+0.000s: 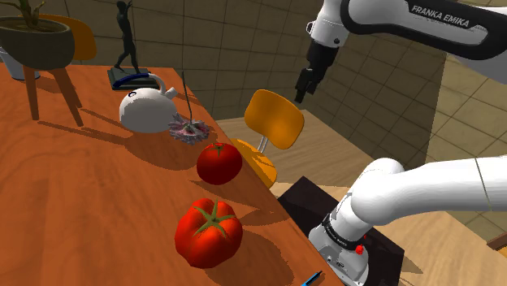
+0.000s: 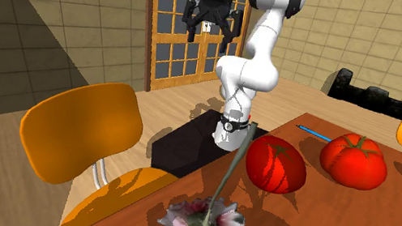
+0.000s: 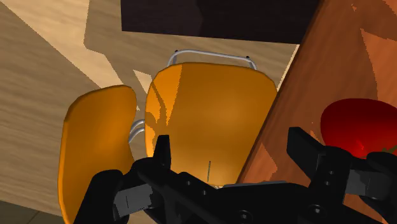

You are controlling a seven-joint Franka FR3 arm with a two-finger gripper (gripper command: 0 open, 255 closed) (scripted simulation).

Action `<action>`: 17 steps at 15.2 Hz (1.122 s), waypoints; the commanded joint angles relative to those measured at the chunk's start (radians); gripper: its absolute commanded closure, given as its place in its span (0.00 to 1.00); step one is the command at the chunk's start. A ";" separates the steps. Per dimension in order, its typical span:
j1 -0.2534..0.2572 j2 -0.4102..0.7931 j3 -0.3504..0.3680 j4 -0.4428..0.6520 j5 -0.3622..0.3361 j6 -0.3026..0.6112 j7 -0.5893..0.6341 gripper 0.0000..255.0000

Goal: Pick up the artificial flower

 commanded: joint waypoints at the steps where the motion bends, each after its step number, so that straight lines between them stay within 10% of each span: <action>1: 0.000 0.000 0.000 0.000 0.000 0.000 0.000 0.00; 17: 0.242 0.206 -0.149 -0.263 0.214 0.922 -0.346 0.00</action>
